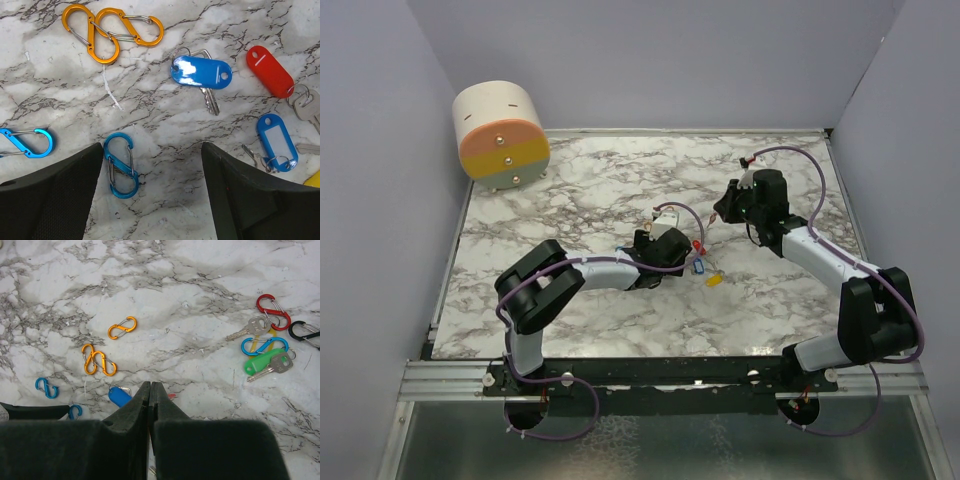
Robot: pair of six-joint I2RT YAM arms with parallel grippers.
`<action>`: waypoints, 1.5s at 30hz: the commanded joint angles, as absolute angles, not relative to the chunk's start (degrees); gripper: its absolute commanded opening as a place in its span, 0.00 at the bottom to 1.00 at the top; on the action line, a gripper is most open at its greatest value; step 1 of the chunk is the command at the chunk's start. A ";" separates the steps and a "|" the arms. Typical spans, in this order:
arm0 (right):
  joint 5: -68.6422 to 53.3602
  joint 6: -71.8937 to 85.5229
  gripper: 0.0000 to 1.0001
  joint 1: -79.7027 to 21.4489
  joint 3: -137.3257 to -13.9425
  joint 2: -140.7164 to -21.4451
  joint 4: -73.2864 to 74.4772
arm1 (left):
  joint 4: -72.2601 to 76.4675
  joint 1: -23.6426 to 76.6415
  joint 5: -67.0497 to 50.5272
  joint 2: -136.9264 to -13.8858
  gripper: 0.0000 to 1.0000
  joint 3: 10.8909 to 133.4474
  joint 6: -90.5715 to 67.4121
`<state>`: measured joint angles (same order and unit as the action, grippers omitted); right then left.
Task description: Put the keys on the keyring
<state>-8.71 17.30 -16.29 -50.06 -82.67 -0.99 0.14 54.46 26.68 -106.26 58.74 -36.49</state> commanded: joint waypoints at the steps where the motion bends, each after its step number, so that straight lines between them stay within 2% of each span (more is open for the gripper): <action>1: -9.00 17.13 0.01 -16.35 -49.59 -81.08 -1.41 | -4.94 54.84 24.06 -107.50 0.80 55.99 -37.96; 12: -9.23 17.06 0.01 -16.35 -49.66 -80.90 -1.36 | -5.19 54.79 24.62 -105.94 0.64 53.09 -38.34; 15: -9.14 17.06 0.01 -16.35 -49.70 -80.86 -1.32 | -5.27 54.84 24.69 -105.99 0.55 53.09 -38.28; 19: -8.97 16.96 0.01 -16.35 -49.69 -80.64 -1.23 | -5.36 54.79 24.87 -105.76 0.48 52.71 -38.17; 25: -9.05 16.97 0.01 -16.35 -49.68 -80.66 -1.16 | -5.78 54.84 25.34 -105.78 0.45 52.54 -38.14; 28: -8.97 17.04 0.01 -16.35 -49.65 -80.52 -1.14 | -5.83 54.82 25.34 -105.91 0.37 52.45 -38.15; 34: -8.95 16.88 0.01 -16.35 -49.64 -80.34 -0.97 | -5.78 54.84 25.27 -106.26 0.05 52.47 -37.88; 36: -9.12 16.85 0.01 -16.35 -49.59 -80.33 -0.97 | -5.74 54.84 25.30 -106.24 0.00 52.58 -37.80; 45: -11.32 14.17 0.01 -18.49 -50.32 -80.41 -0.39 | -5.12 54.76 25.77 -105.83 0.00 54.10 -35.95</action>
